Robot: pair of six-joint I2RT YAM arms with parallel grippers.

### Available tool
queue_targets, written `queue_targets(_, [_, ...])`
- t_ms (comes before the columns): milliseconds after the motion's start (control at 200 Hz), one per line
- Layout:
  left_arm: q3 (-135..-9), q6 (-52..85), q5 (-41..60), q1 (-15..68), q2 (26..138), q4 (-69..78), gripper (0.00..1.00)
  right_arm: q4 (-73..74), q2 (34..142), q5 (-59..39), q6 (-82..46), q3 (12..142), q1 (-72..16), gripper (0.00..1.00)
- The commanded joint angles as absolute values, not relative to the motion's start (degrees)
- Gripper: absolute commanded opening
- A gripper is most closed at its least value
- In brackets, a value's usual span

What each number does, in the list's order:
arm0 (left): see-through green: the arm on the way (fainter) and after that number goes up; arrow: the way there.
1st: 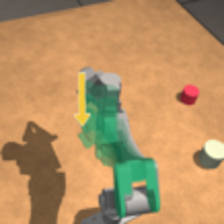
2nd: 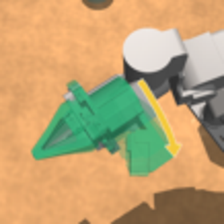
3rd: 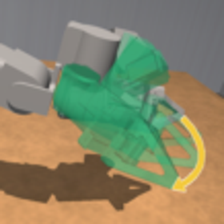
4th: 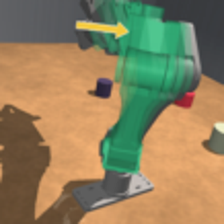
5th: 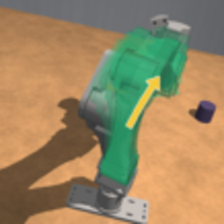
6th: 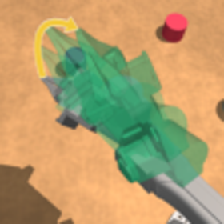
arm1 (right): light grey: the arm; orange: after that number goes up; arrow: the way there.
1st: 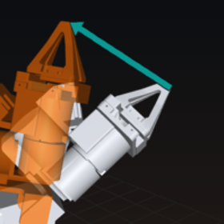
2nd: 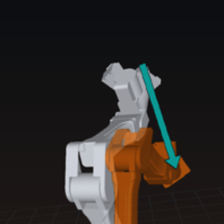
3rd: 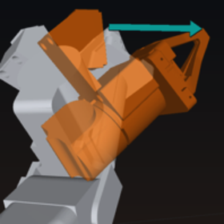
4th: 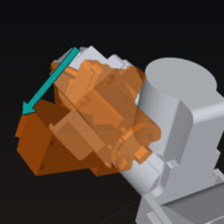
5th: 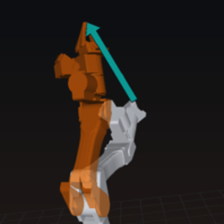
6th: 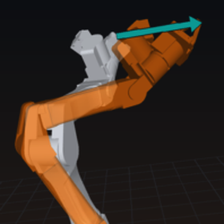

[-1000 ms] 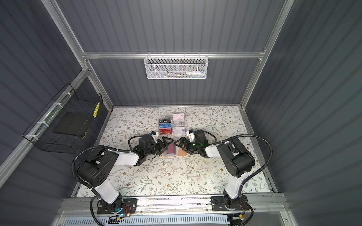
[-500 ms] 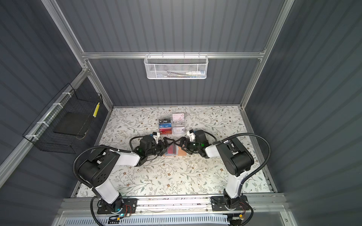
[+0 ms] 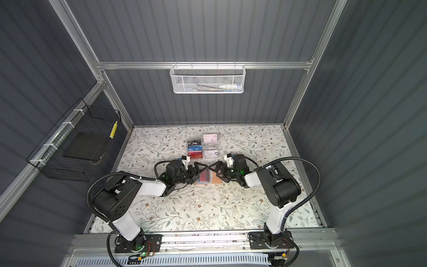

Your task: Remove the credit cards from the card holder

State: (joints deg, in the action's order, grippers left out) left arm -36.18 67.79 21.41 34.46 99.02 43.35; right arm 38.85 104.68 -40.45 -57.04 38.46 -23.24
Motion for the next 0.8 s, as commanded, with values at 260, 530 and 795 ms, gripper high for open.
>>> queue_targets(260, [-40.47,67.17,20.16,36.46,99.93,42.19,1.00,40.38,105.53,-40.87,-60.55,36.04,-21.90,0.99])
queue_targets(530, [-41.92,67.16,19.69,37.75,101.20,42.01,1.00,40.24,102.15,-40.87,-60.50,34.54,-20.28,0.99])
queue_targets(795, [-43.09,67.19,19.26,38.97,102.61,42.10,1.00,42.52,99.83,-41.13,-62.50,32.19,-17.56,0.99])
